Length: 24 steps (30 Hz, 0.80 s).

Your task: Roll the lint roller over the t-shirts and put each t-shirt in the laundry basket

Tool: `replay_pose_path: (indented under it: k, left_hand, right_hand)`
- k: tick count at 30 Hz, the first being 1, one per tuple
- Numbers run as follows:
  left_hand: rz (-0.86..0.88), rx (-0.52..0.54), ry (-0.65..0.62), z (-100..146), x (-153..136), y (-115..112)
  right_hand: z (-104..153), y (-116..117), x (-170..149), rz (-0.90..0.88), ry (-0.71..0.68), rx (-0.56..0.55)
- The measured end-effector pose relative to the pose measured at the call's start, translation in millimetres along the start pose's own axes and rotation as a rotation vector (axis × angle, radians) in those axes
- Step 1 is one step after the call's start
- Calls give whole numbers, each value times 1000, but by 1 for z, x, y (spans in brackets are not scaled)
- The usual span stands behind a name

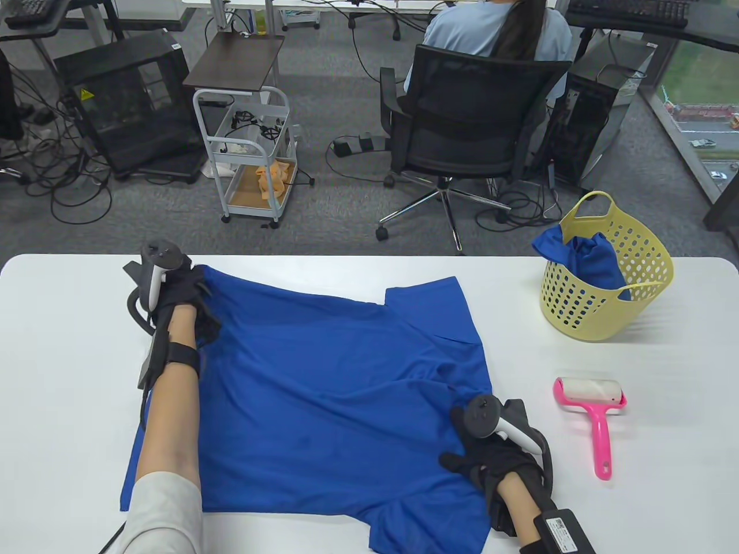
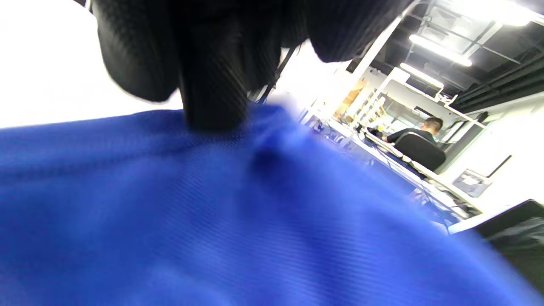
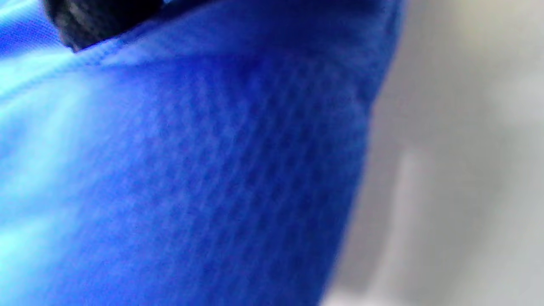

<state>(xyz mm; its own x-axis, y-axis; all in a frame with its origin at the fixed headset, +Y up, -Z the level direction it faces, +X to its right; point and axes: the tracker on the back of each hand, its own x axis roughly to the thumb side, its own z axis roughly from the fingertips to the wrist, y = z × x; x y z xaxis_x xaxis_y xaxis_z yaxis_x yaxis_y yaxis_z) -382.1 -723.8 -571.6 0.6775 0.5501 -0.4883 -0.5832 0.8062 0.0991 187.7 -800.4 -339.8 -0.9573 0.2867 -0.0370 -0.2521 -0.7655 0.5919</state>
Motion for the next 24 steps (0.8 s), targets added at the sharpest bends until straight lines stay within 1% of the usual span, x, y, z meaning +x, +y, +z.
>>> replay_pose_path:
  k: [2,4,5,6,7,8,9,10,11,12,13,14,15,17,18,20,21,22,24]
  left_hand:
    - [-36,-17,7,3,-6,0]
    - [-129,-59,13,11,-10,1]
    - [-203,-122,-4,18,-12,1]
    - [-239,-162,-17,24,-13,0]
    - [-286,-217,-52,38,-16,-1]
    - [-305,-259,-71,47,-17,-3]
    - [-333,-338,-87,64,-21,-7]
    - [-358,-399,-97,82,-25,-12]
    - [-380,-447,-116,94,-28,-16]
    - [-426,-507,-152,113,-33,-22]
    - [-459,-522,-163,124,-37,-26]
    - [-523,-551,-168,140,-44,-33]
    - [-578,-576,-169,150,-50,-37]
    - [-668,-599,-160,164,-63,-45]
    - [-684,-599,-153,172,-72,-50]
    - [-650,-585,-147,179,-83,-53]
    - [-575,-567,-147,183,-90,-52]
    - [-542,-545,-146,185,-92,-52]
    - [-519,-539,-148,187,-98,-52]
  right_hand:
    - [0,0,0,1,1,0]
    - [0,0,0,0,1,-1]
    - [0,0,0,0,1,-1]
    - [0,0,0,0,0,0]
    - [0,0,-1,-1,-5,1]
    - [0,-1,-1,-5,-7,2]
    - [1,-1,-2,-8,-11,2]
    - [1,-2,-3,-10,-21,3]
    - [2,-3,-4,-12,-27,3]
    - [3,-4,-4,-13,-34,2]
    - [4,-5,-5,-14,-38,-1]
    - [6,-7,-6,-22,-52,-4]
    - [7,-9,-6,-35,-58,-13]
    - [11,-14,-8,-75,-73,-30]
    - [15,-21,-9,-105,-80,-62]
    - [19,-33,-10,-128,-80,-124]
    - [19,-44,-11,-125,-67,-166]
    - [18,-52,-12,-125,-48,-187]
    - [11,-71,-11,-105,2,-222]
